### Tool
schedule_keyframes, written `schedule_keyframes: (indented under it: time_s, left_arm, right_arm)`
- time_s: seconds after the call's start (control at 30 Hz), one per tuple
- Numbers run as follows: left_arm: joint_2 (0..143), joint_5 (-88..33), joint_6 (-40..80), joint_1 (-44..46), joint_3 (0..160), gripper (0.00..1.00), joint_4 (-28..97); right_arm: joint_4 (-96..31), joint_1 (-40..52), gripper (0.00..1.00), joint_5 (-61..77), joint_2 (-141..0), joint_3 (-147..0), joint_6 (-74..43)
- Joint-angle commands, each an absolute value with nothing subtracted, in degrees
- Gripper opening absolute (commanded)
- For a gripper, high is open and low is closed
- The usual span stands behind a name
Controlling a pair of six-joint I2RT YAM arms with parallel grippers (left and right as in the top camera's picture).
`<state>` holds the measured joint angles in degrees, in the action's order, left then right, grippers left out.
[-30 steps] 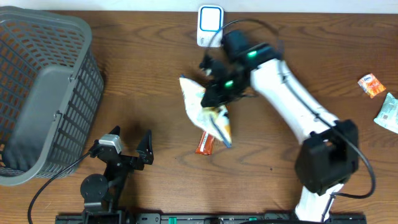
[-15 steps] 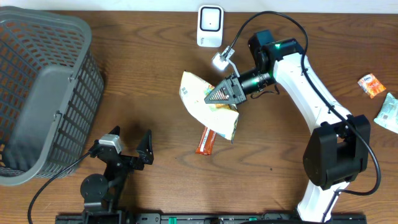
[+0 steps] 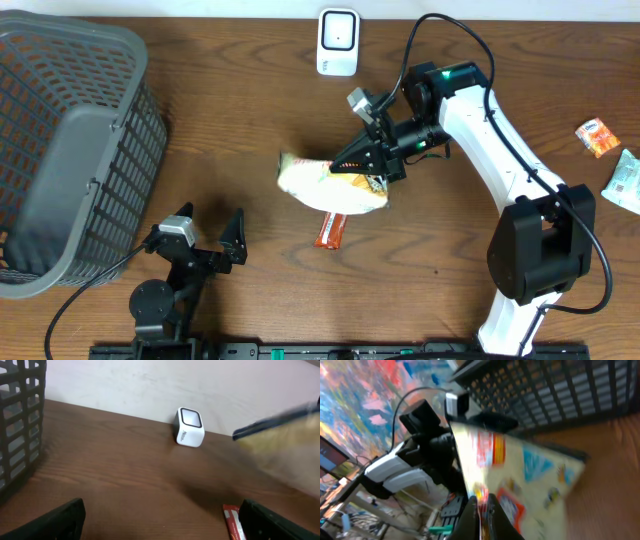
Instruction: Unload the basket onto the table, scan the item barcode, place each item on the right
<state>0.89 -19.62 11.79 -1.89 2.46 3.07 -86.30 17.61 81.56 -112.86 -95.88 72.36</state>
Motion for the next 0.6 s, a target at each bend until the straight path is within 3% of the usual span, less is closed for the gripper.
schedule_keyframes:
  time_s: [0.0, 0.1, 0.2, 0.23, 0.3, 0.33, 0.43, 0.57]
  left_arm:
    - [0.7, -20.5, 11.7, -2.2, 0.9, 0.98, 3.7]
    - [0.7, -20.5, 11.7, -2.2, 0.9, 0.98, 3.7]
    - [0.7, -20.5, 11.7, -2.2, 0.9, 0.98, 3.7]
    - [0.7, -20.5, 11.7, -2.2, 0.9, 0.98, 3.7]
    - [0.7, -20.5, 11.7, -2.2, 0.9, 0.98, 3.7]
    - [0.7, -20.5, 11.7, -2.2, 0.9, 0.98, 3.7]
    - [0.7, -20.5, 11.7, -2.2, 0.9, 0.98, 3.7]
    - [0.7, -20.5, 11.7, -2.2, 0.9, 0.98, 3.7]
  right_arm:
    - [-86.7, 18.0, 0.01, 89.2, -112.8, -95.9, 76.2]
    - [-86.6, 18.7, 0.01, 88.0, -112.8, -95.9, 75.0]
    - [-86.0, 19.6, 0.02, 78.4, -112.8, -95.9, 74.8]
    - [-85.9, 19.9, 0.18, 75.3, -112.8, -95.9, 73.6]
    - [-85.8, 20.6, 0.77, 69.6, -112.8, -95.9, 66.8]
    - [-85.3, 20.8, 0.88, 67.9, -112.8, -96.1, 64.2]
    - [-84.2, 21.0, 0.99, 61.5, -112.8, -97.0, 56.5]
    - [-84.3, 20.6, 0.99, 54.2, -112.0, -99.3, 47.0]
